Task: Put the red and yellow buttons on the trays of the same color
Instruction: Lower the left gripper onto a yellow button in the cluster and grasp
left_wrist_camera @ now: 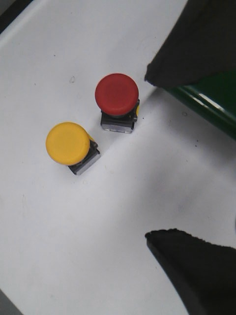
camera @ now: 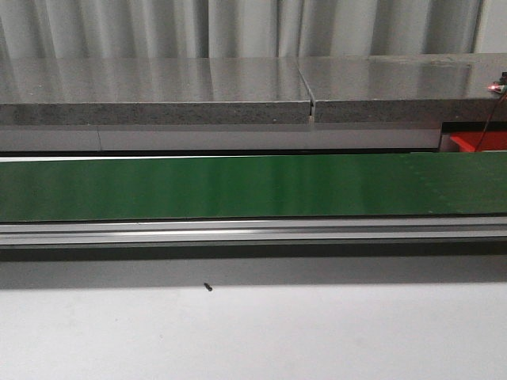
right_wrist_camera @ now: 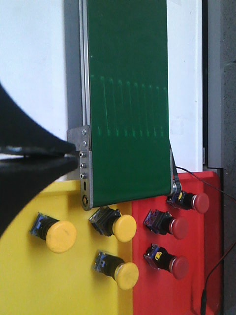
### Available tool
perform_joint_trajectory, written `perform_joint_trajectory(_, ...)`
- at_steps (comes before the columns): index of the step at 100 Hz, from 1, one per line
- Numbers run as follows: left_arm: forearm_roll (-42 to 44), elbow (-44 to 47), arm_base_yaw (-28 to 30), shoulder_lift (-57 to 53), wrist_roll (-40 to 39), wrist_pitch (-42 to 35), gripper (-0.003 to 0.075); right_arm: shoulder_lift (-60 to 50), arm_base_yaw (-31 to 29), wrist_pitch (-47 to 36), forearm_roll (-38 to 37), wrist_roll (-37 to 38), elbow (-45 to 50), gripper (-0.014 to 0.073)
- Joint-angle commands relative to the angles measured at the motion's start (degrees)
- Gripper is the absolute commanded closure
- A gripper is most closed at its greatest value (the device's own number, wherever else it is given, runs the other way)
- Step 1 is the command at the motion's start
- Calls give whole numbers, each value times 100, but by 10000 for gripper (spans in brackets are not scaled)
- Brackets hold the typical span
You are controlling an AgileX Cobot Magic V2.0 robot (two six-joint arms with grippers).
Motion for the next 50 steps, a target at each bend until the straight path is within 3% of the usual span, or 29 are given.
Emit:
perform_joint_trajectory(1, -331, -418, 11, 31, -47, -157, 157, 20, 10, -376, -64, 0, -134, 660)
perform_joint_trajectory(32, -556, -1035, 11, 882, -292, -281, 158, 20, 10, -376, -64, 0, -134, 660)
perform_joint_trajectory(50, -561, -1073, 11, 1135, -568, -828, 158, 20, 10, -376, -64, 0, -134, 660)
